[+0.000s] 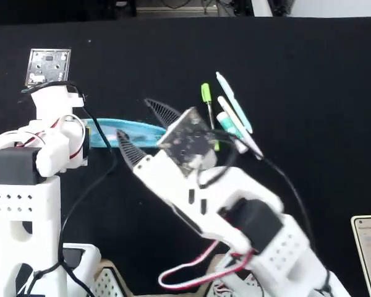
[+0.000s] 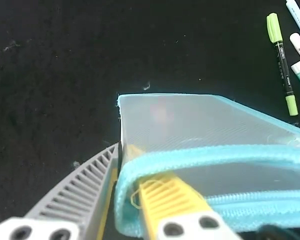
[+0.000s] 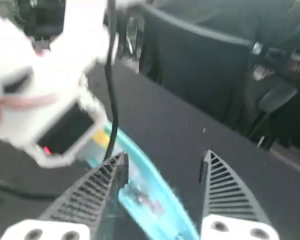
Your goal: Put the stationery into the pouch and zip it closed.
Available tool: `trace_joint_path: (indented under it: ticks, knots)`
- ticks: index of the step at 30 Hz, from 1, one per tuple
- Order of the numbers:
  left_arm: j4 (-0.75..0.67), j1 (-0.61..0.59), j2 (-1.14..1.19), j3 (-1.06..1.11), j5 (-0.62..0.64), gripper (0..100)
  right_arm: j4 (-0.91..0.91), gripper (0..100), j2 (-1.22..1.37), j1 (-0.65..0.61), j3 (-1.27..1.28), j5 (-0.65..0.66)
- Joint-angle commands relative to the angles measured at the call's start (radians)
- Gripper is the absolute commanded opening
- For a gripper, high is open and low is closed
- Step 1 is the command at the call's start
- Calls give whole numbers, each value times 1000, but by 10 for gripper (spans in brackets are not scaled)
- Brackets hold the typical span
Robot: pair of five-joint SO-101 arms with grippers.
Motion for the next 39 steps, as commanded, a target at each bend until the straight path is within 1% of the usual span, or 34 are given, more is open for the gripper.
trace_joint_path:
  ticks: [1, 3, 8, 12, 14, 18, 23, 25, 26, 29, 30, 39]
  knots:
    - [2, -2, 5, -13, 5, 30, 219, 197, -7, 92, -269, 54]
    - [2, -2, 5, -13, 5, 30, 278, 190, -2, 195, -314, 86]
    - [0, -2, 5, -13, 5, 30, 354, 145, 67, 436, -291, 87]
    - [2, -2, 5, -13, 5, 30, 382, 134, 202, 562, -226, 5]
    - [3, -2, 5, -13, 5, 30, 377, 134, 288, 603, -205, -43]
    - [3, -2, 5, -13, 5, 30, 371, 135, 506, 617, -222, -94]
    - [5, -2, 5, -13, 5, 30, 350, 135, 788, 621, -328, -87]
    - [5, -2, 5, -13, 5, 30, 348, 135, 878, 646, -372, -83]
    - [5, -2, 5, -13, 5, 30, 345, 135, 918, 661, -400, -60]
    - [5, -2, 5, -13, 5, 30, 318, 135, 1041, 713, -483, 103]
    - [5, -2, 5, -13, 5, 30, 310, 135, 1081, 727, -506, 132]
    - [6, -2, 5, -13, 5, 30, 316, 135, 1386, 727, -730, 149]
